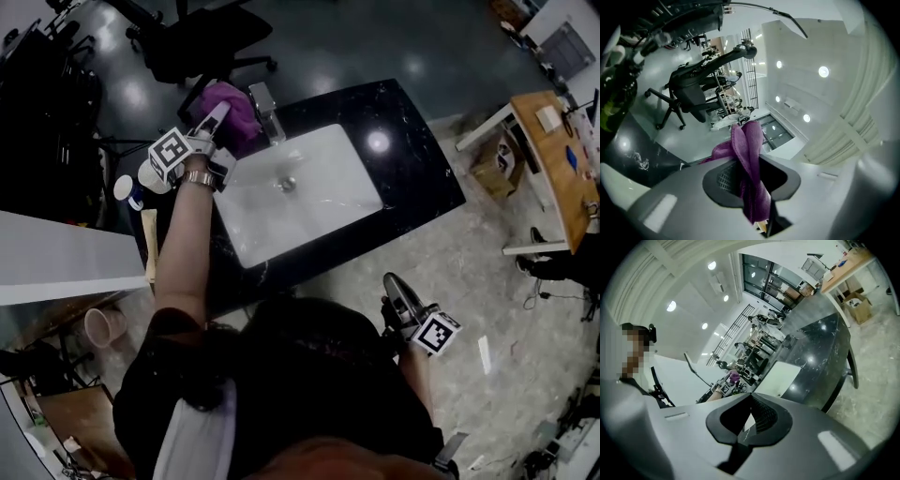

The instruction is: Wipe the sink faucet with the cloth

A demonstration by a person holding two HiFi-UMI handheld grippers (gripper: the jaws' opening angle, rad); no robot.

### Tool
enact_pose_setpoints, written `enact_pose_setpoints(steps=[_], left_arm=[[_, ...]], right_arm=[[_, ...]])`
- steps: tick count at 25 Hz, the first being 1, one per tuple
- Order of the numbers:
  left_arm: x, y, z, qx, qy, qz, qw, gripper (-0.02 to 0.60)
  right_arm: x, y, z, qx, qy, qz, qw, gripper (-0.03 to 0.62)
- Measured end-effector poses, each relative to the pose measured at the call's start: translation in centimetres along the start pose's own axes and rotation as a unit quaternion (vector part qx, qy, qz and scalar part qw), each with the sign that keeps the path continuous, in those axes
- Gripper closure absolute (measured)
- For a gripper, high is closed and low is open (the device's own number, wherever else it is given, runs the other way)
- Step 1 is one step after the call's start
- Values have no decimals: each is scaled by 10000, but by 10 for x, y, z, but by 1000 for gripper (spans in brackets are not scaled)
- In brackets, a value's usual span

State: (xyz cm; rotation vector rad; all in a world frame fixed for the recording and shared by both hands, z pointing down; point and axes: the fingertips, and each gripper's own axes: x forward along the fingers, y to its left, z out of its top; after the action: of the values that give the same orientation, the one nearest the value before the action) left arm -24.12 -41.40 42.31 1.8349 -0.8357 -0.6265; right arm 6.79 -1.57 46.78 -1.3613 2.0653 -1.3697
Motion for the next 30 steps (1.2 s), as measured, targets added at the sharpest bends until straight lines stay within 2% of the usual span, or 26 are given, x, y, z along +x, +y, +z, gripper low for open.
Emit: enact_pose_setpoints(steps=[3,7,11,14,17,20,22,24,27,30], left_arm=[[24,17,3,-184,109,-75,9997,489],[48,35,-1,-128,319,19,9994,490],[54,70,-15,117,551,550,9969,490],[53,108,-31,51,678,1077,9919,491],[53,142,-39,182,785,1647,9830,495],[50,170,-50,537,1080,2274,9663,499],[48,182,-58,641,1216,2550,9571,499],[48,187,-62,660,1269,2683,9526,500],[46,188,-64,527,1259,2678,9537,500],[46,179,-60,235,1144,2431,9629,502]], right_arm=[[1,-6,-3,-20,-101,-259,9996,582],[-3,-21,-19,355,-172,-517,9979,582],[-1,-18,-21,524,-327,-536,9967,582],[-4,-24,-21,444,-352,-614,9965,582],[-5,-27,-24,517,-399,-675,9956,582],[-6,-27,-24,482,-426,-700,9955,582],[-7,-29,-24,523,-447,-715,9951,582],[-7,-30,-23,545,-454,-728,9948,582],[-7,-30,-22,521,-435,-721,9951,582],[-6,-30,-21,590,-422,-654,9952,582]])
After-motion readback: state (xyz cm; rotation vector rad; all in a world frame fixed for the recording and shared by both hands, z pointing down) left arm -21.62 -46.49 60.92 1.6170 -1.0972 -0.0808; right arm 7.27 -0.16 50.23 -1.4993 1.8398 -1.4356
